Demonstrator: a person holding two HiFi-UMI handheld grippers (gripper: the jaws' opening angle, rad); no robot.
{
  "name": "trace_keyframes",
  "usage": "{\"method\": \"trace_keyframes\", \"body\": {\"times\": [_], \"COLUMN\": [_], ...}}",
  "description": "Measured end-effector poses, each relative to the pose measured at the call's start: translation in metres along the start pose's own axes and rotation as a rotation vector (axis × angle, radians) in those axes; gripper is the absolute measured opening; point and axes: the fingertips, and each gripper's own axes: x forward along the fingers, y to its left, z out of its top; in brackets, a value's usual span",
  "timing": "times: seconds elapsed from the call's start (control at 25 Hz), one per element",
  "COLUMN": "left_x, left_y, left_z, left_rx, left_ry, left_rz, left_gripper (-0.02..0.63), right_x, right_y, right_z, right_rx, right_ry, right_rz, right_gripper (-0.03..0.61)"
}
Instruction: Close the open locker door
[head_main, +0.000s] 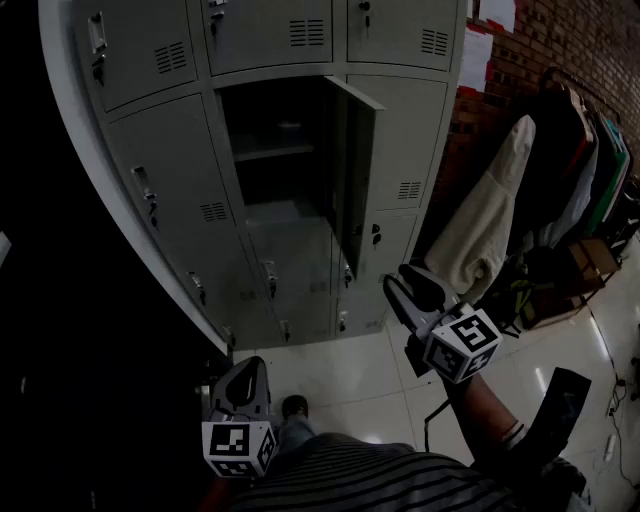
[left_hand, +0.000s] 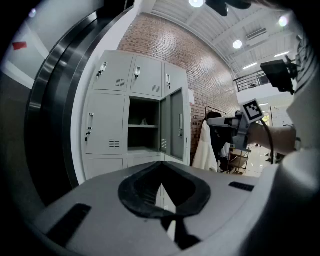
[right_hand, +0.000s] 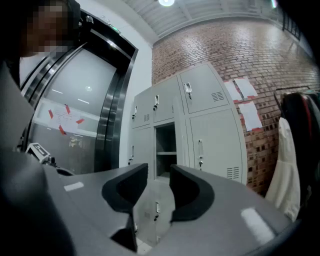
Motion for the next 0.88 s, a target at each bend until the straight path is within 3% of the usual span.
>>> {"method": "trace_keyframes", "body": {"times": [0.44,0.72,0.88], "left_x": [0.085,0.142,0.156], "left_y": [0.046,0.059,0.073], "left_z": [0.023,0.046,0.050], "left_rx": [0.001,0.030,0.034], "left_ry": [-0.062,-0.060,-0.032], "left_rz": [-0.106,-0.195,-0.193], "left_gripper": [0.005,0.005,0.005], "right_x": [0.103,0.137,0.148], "right_y": [-0.065,-0.060,-0.033], "right_z": [0.012,0.007,0.005], "right_rx": [-0.090,-0.075,-0.094], "right_ry": [0.010,0.034,0.033], "right_rz": [0.048,0.152,0.180], "right_gripper": [0.239,0.234,0.205]}}
